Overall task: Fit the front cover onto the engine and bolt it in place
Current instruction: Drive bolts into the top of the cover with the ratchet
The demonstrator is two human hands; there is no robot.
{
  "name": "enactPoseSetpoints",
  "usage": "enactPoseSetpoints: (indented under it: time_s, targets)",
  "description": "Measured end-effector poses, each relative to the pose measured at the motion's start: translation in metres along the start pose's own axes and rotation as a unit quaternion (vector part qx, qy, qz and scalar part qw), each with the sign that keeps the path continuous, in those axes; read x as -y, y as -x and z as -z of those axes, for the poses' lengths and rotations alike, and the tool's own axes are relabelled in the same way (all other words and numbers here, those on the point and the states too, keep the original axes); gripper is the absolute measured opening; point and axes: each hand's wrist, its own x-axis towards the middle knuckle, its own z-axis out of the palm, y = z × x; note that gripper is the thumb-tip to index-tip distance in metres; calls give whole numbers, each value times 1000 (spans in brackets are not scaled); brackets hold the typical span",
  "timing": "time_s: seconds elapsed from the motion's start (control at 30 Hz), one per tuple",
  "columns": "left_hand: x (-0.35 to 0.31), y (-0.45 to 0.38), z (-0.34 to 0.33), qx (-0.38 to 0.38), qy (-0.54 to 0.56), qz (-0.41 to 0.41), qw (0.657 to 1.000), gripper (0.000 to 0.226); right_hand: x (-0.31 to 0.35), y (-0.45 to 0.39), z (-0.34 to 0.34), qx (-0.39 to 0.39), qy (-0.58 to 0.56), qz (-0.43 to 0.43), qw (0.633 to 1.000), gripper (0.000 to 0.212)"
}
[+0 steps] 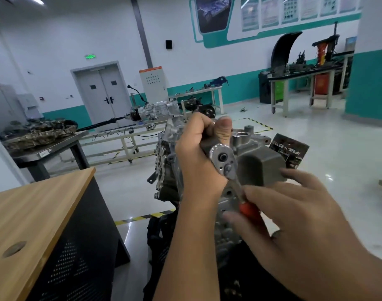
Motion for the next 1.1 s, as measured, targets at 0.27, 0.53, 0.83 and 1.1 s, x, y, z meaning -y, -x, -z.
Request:
enactPoseSetpoints:
  time_s: [0.27,0.53,0.83,1.1]
  targets:
    - [8,1,12,43,-60,-37,997,34,-14,-30,16,-107,61,30,992,13]
    - [16,-7,9,45,-75,-40,995,31,-24,-59,15,-76,13,21,997,18]
    - [10,-15,19,5,-101,53,994,38,3,-15,1,23,-135,58,989,24]
    - [-29,50,28,-122,-187,-202,954,33,-14,-31,14,-23,-69,101,992,19]
